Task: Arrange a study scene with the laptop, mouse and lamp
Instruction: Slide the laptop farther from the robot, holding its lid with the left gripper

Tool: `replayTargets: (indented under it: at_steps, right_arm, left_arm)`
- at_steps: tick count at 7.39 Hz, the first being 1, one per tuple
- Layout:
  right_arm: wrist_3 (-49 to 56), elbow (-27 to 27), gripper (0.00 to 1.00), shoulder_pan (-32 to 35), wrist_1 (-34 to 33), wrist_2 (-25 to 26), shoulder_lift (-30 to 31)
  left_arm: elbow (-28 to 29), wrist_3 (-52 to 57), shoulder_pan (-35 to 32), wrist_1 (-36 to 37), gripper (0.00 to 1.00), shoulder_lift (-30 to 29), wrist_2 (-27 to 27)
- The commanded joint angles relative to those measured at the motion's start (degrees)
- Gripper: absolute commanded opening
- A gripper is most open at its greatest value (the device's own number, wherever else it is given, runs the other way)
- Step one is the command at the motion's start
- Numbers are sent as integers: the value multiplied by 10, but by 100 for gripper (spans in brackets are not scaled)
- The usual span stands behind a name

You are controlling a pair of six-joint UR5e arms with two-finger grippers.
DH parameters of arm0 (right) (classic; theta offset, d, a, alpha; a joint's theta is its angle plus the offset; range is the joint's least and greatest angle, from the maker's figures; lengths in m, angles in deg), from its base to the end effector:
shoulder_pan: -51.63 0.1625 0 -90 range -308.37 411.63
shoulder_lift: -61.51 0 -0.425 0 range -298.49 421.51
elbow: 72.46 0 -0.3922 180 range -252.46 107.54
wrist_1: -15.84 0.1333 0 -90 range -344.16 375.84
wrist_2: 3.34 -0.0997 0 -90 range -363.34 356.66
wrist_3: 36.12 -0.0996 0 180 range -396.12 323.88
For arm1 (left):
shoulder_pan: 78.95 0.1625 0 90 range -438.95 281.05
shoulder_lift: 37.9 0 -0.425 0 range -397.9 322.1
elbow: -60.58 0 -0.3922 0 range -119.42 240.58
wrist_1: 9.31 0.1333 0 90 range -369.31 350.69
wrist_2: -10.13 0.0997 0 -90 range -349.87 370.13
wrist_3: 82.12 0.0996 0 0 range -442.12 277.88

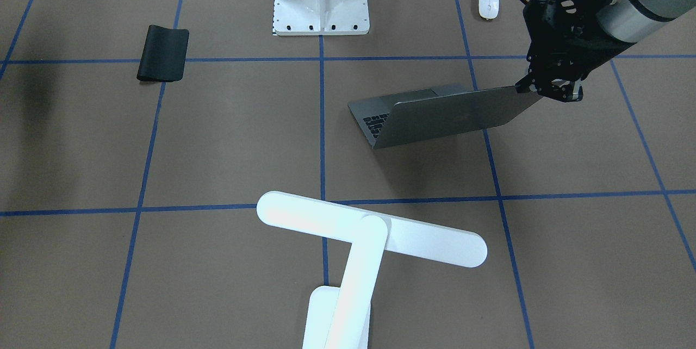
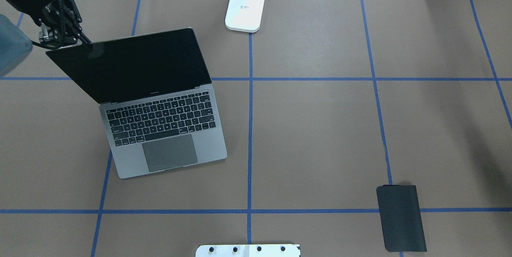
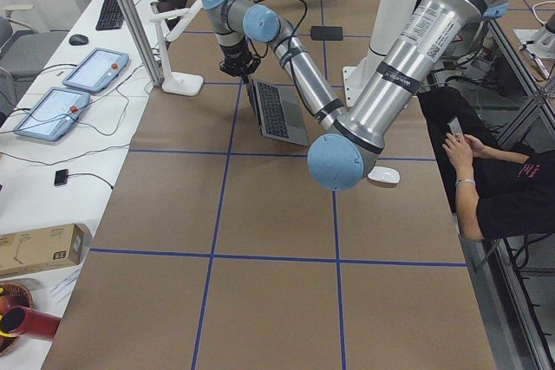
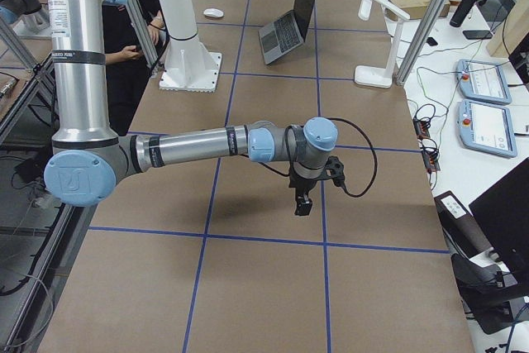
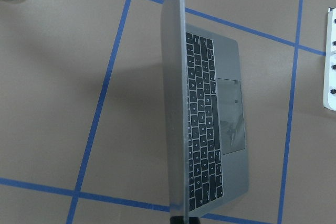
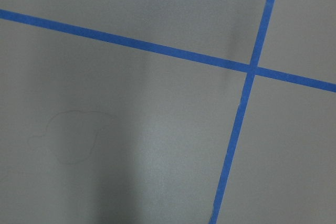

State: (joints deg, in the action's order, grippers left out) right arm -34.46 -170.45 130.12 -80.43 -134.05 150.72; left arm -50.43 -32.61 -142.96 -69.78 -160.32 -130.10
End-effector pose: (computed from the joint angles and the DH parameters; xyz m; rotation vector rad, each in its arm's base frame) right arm -0.0321 -0.5000 0.5987 -0.0192 -0.7131 -0.2356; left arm 0.2025 -0.5449 0.2241 0.6101 0.8379 1.3918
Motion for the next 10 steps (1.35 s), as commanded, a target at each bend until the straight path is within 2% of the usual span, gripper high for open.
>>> replayTargets:
  at_steps: [1,3,4,7,8,10]
  right_arm:
    - [0,5,100,0,-1,0,0]
    - [0,22,100,0,0,0,-5]
    - [0,22,100,0,1,0,-5]
    - [0,21,100,0,1,0,-5]
    - [0,21,100,0,1,0,-6]
    - [0,9,100,1,1,-3,-4]
  left_arm:
    - [20,16,17,-3,0,-26,41]
    - [29,27,31,-15,0,-41,51]
    - [48,58,32,-22,0,-43,52]
    - [67,62,33,-43,0,-54,53]
    - [79,65,32,-52,0,-62,72]
    - [143,58,31,-122,0,-70,76]
